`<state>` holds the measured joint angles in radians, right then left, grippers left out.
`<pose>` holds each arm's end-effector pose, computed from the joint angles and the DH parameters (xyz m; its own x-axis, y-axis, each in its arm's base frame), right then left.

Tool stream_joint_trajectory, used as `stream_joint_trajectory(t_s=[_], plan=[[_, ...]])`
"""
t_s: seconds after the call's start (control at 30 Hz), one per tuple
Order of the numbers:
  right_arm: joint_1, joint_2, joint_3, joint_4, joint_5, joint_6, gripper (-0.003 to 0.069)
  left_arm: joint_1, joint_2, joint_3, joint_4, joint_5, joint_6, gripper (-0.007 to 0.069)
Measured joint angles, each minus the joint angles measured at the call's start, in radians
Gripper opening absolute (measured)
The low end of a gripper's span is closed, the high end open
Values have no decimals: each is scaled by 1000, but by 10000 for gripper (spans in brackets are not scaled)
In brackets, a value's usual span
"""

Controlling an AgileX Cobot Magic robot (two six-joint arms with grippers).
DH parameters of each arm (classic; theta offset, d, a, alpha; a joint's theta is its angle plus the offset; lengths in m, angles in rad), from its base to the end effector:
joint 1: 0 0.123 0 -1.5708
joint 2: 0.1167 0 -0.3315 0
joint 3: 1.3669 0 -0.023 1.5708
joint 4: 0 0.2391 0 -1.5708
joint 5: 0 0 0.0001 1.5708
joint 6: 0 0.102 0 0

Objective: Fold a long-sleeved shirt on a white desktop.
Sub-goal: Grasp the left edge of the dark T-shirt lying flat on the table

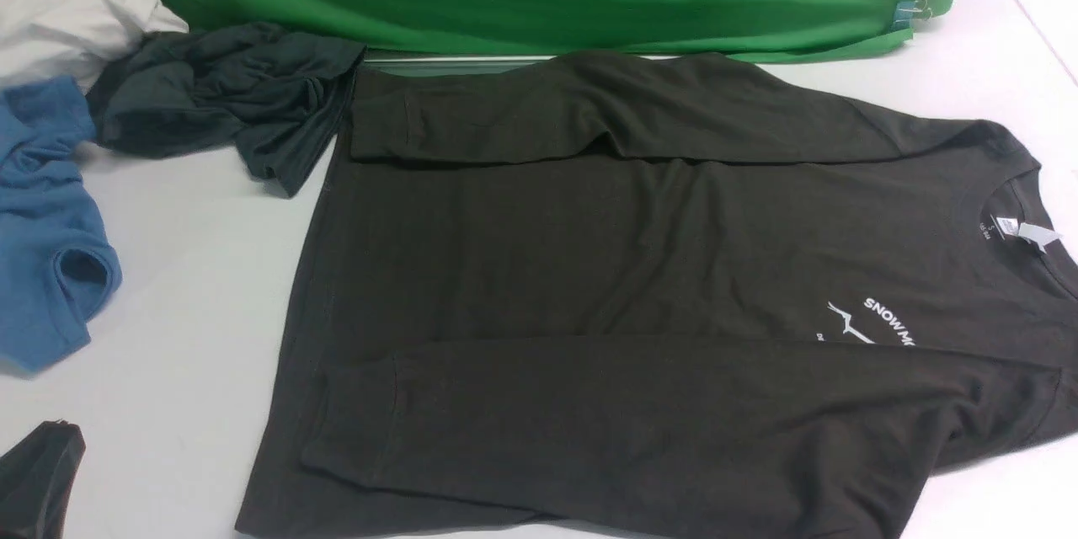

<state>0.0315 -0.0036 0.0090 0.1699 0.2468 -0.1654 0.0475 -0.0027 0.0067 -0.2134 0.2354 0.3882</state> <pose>0.0075 0.0045 0.1864 -0.1608 -0.0056 -0.9870 -0.0723 0.9974 0.0061 0.0080 -0.0047 0.1885 -0.1437 0.1727 -0.9744 0.0276 0.9850 0.1705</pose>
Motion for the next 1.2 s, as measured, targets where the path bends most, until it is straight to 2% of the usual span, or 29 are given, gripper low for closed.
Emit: stream_joint_trajectory(t_s=[0.73, 0.87, 1.07, 1.1, 1.2], plan=[[0, 0, 0, 0, 0, 0, 239, 0, 0, 0, 0, -1, 0, 20], [0, 0, 0, 0, 0, 0, 239, 0, 0, 0, -5, -38, -1, 20], [0, 0, 0, 0, 0, 0, 239, 0, 0, 0, -496, -220, -196, 20], [0, 0, 0, 0, 0, 0, 239, 0, 0, 0, -554, -258, -218, 20], [0, 0, 0, 0, 0, 0, 239, 0, 0, 0, -593, -314, -243, 20]])
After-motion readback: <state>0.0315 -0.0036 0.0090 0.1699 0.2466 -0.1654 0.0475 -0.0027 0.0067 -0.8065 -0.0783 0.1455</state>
